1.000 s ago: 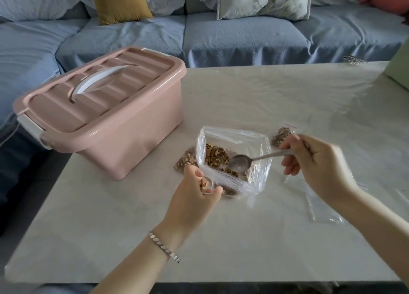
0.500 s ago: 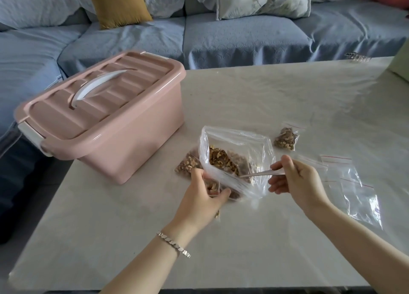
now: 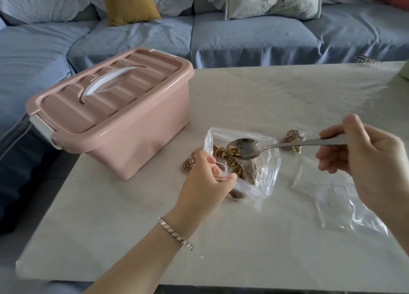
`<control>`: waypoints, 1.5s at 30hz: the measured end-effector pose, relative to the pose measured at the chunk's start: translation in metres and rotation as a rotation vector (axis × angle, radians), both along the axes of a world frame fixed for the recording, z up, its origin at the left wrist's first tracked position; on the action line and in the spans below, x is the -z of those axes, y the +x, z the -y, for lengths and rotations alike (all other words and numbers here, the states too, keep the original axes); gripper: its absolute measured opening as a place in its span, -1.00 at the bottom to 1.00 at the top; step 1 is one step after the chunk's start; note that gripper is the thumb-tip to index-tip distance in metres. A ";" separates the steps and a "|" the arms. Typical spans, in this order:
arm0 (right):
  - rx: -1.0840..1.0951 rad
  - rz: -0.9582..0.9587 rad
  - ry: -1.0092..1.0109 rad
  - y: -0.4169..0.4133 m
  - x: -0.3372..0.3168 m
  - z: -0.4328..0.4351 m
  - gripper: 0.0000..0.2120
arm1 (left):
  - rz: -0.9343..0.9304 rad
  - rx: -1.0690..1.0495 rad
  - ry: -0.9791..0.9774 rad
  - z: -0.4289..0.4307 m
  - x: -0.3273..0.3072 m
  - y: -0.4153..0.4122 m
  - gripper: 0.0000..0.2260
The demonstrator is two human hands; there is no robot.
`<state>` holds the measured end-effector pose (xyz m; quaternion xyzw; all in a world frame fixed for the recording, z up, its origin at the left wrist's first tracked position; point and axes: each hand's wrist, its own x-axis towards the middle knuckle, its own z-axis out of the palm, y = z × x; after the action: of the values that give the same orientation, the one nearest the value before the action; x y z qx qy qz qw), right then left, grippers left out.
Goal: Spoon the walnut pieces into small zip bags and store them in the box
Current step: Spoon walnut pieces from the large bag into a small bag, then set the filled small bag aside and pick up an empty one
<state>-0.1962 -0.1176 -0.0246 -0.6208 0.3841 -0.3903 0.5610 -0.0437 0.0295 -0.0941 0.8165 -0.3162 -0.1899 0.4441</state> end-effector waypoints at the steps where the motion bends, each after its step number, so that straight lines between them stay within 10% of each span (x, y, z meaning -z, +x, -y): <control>1: -0.017 0.001 -0.045 0.001 -0.006 -0.004 -0.60 | 0.007 -0.001 -0.004 0.002 0.001 -0.002 -0.65; 11: -0.231 -0.160 -0.683 -0.002 -0.017 -0.044 -0.69 | 0.005 0.017 -0.046 0.008 0.004 -0.009 -0.64; 21: 0.048 -0.093 0.248 0.003 0.079 -0.004 -0.74 | 0.046 0.012 -0.149 -0.007 0.007 -0.006 -0.67; 26: -0.025 -0.177 0.349 0.005 0.111 -0.014 -0.77 | 0.176 0.060 -0.150 -0.009 0.014 -0.008 -0.66; 31: -0.200 -0.691 -0.105 -0.010 0.108 -0.020 -0.90 | 0.143 0.063 -0.164 -0.004 0.016 -0.011 -0.65; 35: -0.300 -0.502 -0.443 -0.005 0.063 -0.035 -0.84 | 0.107 0.100 -0.130 0.006 0.017 -0.021 -0.64; 45: -0.554 -0.531 -0.409 0.005 0.042 -0.038 -0.92 | 0.351 0.172 -0.165 0.023 0.010 -0.041 -0.51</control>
<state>-0.1907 -0.0795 -0.0663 -0.8776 0.2488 -0.1197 0.3919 -0.0848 0.0068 -0.1041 0.7679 -0.4719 -0.0556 0.4296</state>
